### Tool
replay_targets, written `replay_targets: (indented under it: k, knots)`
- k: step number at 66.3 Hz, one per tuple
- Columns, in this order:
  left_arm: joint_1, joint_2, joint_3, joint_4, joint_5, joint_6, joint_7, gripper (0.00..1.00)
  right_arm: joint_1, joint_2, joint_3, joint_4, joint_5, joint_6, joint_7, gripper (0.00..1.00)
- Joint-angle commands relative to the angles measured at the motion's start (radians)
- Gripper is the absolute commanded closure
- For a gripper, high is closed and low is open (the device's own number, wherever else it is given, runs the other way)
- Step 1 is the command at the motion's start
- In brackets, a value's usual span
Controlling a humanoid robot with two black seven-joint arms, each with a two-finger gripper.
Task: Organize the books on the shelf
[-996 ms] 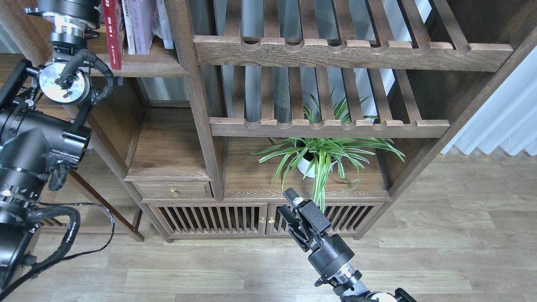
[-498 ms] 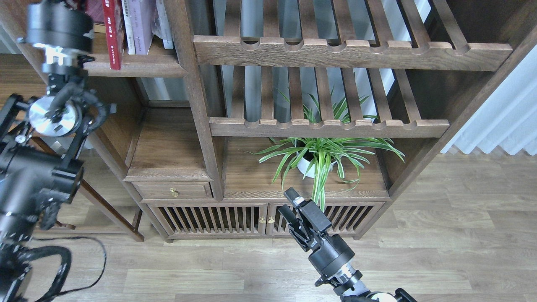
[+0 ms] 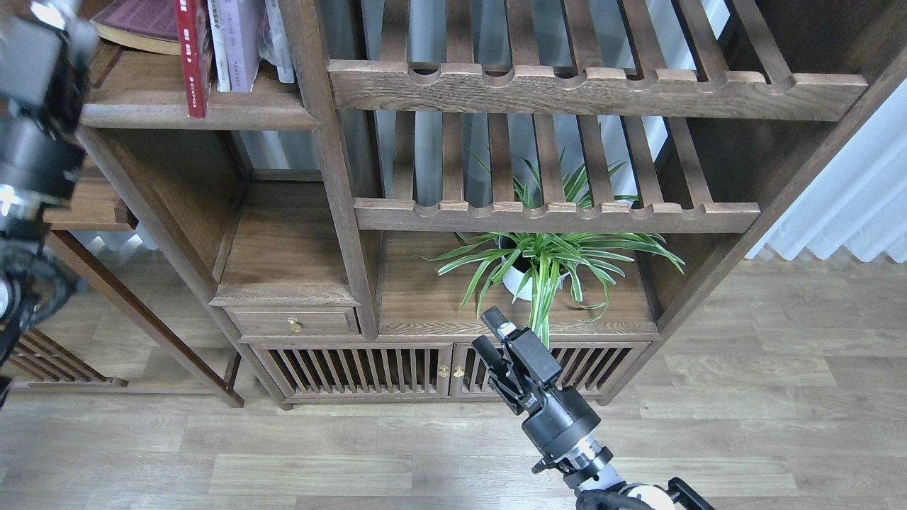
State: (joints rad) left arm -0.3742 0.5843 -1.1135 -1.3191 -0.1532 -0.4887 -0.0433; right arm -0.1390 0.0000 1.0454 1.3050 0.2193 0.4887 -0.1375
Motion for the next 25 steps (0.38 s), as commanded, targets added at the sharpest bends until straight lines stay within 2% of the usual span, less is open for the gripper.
replay_targets:
  k: [1, 13, 25]
  knots:
    - [0.011, 0.038, 0.098, 0.000, 0.006, 0.000, 0.003, 0.05, -0.001, 0.000, -0.004, 0.010, -0.003, 0.000, -0.002, 0.04]
    - [0.011, 0.034, 0.210, 0.006, 0.015, 0.000, 0.003, 0.05, -0.002, -0.003, -0.008, 0.011, -0.005, 0.000, -0.002, 0.02]
    - [0.032, 0.029, 0.230, 0.015, 0.012, 0.000, -0.001, 0.05, -0.001, -0.005, -0.013, 0.011, -0.006, 0.000, -0.004, 0.02]
